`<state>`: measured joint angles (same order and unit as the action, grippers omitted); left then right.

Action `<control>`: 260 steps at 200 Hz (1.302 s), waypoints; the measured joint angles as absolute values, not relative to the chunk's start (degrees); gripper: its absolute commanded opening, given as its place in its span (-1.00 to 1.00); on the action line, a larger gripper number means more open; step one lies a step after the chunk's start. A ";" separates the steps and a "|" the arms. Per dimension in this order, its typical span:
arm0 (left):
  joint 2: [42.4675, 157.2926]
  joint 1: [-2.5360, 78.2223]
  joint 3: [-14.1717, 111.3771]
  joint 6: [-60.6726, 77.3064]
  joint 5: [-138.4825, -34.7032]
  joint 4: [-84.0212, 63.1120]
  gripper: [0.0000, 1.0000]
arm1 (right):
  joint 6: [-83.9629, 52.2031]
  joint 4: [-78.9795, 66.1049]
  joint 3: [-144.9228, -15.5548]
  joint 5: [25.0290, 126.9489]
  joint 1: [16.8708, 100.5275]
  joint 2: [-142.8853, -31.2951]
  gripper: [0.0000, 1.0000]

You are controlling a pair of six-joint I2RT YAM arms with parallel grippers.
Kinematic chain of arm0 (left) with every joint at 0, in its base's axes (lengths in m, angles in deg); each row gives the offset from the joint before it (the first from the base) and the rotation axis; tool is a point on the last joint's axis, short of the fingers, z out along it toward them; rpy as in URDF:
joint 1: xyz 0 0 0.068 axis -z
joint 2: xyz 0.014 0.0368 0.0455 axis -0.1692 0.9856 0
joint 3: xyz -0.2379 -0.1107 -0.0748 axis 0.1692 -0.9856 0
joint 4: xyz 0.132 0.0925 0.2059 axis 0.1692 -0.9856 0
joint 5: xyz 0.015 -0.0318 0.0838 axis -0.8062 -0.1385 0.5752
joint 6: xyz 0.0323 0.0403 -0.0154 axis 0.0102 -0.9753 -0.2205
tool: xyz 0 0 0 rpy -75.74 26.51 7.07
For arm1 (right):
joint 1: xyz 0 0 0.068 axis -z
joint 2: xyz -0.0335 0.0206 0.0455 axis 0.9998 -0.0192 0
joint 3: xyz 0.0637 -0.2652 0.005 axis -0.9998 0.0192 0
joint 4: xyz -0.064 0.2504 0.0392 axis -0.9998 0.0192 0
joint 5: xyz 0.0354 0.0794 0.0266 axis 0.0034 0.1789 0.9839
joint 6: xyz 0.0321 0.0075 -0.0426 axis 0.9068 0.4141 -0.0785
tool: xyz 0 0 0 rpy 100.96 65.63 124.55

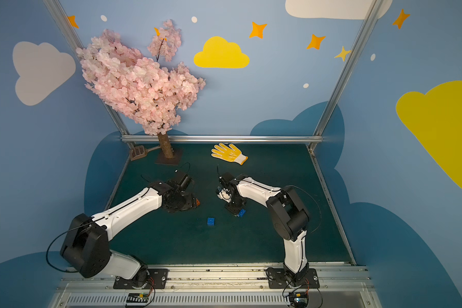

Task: Assemble the letter y with lego
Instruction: Place the lego brick at the center of the board, then pick up the lego brick from the center of the board.

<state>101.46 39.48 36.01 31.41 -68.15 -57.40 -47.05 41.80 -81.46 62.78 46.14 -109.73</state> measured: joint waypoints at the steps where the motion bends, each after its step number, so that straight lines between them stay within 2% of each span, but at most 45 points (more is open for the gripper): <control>1: 101.46 39.48 36.01 31.41 -68.15 -57.40 0.66 | -47.05 41.80 -81.48 62.76 46.14 -109.73 -0.30; 158: 101.51 39.48 36.01 31.39 -68.15 -57.22 0.66 | -45.23 41.36 -81.66 60.46 45.22 -110.91 -0.24; 172: 101.51 39.48 36.01 31.39 -68.15 -57.18 0.66 | -45.14 41.08 -81.66 60.37 45.18 -111.52 -0.32; 225: 101.53 39.48 36.01 31.39 -68.15 -57.14 0.66 | -44.62 41.06 -81.74 60.00 45.18 -111.59 -0.87; 245: 101.53 39.48 36.01 31.32 -68.15 -57.14 0.66 | -44.68 41.12 -81.92 59.94 45.11 -111.59 -1.00; 260: 101.53 39.37 36.01 31.13 -68.15 -57.16 0.66 | -45.34 41.32 -82.40 60.11 44.94 -111.50 -1.00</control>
<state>101.53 39.37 36.01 31.13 -68.15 -57.16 -45.34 41.32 -82.40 60.11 44.94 -111.50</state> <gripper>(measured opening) 0.831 0.348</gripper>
